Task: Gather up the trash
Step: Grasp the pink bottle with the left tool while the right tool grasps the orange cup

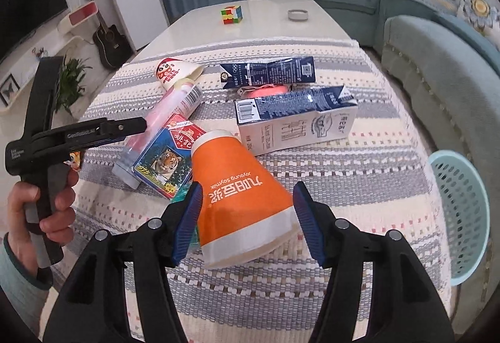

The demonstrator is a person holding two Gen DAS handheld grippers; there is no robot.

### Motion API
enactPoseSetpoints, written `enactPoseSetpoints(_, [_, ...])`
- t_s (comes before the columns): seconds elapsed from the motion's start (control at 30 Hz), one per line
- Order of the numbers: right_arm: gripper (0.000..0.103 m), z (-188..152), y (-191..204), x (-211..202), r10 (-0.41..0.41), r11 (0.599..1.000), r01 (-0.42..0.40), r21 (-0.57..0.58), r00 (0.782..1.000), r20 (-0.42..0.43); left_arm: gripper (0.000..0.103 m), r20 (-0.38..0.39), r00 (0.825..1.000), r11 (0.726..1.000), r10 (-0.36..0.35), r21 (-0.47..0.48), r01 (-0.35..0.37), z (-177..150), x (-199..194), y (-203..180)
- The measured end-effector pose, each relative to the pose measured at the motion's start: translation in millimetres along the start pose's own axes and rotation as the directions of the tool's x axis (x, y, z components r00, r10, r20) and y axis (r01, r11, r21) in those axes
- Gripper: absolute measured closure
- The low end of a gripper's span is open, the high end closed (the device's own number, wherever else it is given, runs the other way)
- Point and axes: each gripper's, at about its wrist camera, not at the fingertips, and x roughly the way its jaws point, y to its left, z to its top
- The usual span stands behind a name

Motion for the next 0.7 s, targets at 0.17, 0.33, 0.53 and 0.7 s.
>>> enactPoseSetpoints(0.17, [0.046,1.5,10.1,14.6,-0.065,0.996,0.061,-0.069,0.996,-0.057,0.039,-0.025,1.000,1.000,0.003,0.004,-0.003,-1.9,12.5,-1.8])
enactPoseSetpoints(0.33, [0.046,-12.4,15.7,12.5,-0.036,0.993,0.027,-0.112,0.996,-0.080,0.039,-0.045,0.999,1.000,0.000,-0.004,0.000,-3.5,24.5,-6.6])
enactPoseSetpoints(0.53, [0.042,-17.4,23.7,18.9,-0.103,0.980,0.087,-0.177,0.991,-0.082,0.040,-0.047,0.998,0.999,0.044,0.011,-0.044,-2.3,36.0,-16.0])
enactPoseSetpoints(0.7, [0.035,-14.4,30.0,32.1,-0.152,0.970,0.131,-0.203,0.984,-0.088,0.037,-0.048,0.997,0.998,0.060,0.019,-0.059,-0.5,40.5,-21.8])
